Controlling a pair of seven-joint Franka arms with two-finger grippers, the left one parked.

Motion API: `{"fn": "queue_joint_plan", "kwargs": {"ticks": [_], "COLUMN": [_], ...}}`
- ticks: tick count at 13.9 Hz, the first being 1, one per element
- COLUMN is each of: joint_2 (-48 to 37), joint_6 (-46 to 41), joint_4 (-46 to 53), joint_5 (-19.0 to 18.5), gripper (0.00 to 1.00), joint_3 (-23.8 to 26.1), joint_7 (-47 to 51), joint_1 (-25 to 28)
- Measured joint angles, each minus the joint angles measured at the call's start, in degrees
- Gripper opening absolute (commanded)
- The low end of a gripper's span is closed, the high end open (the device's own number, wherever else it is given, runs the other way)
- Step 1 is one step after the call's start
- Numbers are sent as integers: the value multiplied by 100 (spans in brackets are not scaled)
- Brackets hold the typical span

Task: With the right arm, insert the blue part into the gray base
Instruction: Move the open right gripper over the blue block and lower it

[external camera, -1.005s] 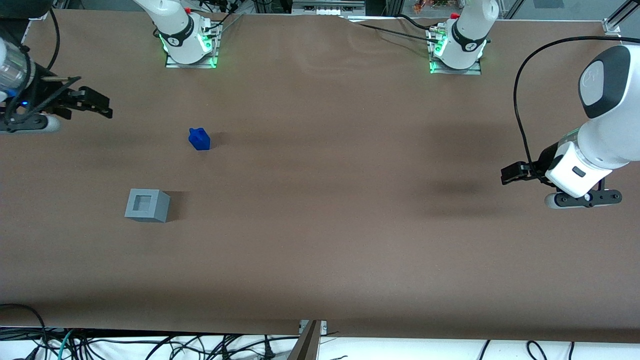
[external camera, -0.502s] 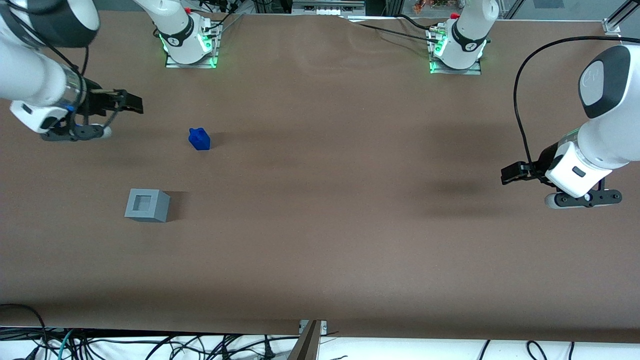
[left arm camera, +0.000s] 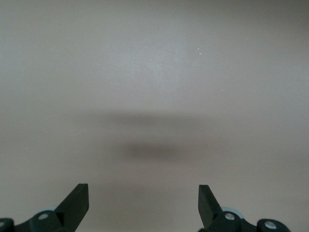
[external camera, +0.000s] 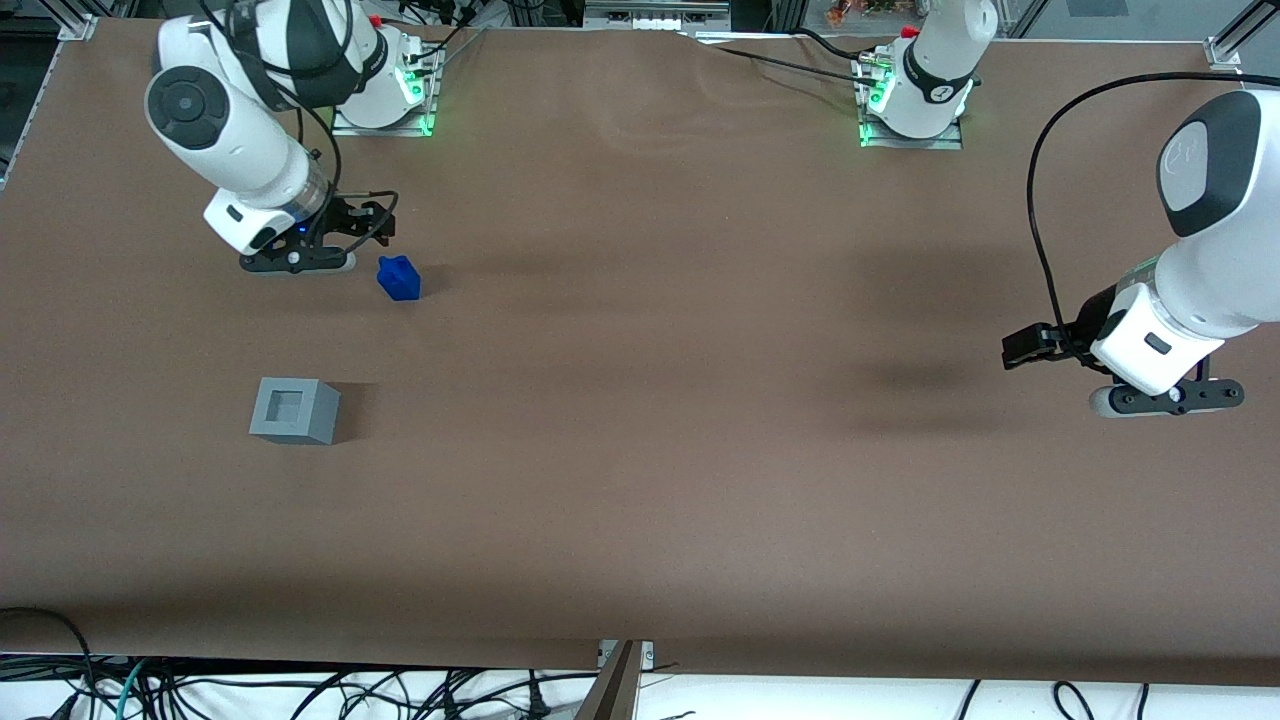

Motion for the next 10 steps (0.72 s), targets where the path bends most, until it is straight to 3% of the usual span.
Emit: {"fn": "queue_joint_plan", "kwargs": {"ticks": [4, 10], "joint_2": [128, 925], "joint_6": [1707, 2724], "joint_4": [-1147, -1438], "joint_5": [-14, -17], "gripper": [99, 99], "joint_3": [-15, -16], "joint_7": [-4, -7], "joint_1": [-20, -20]}}
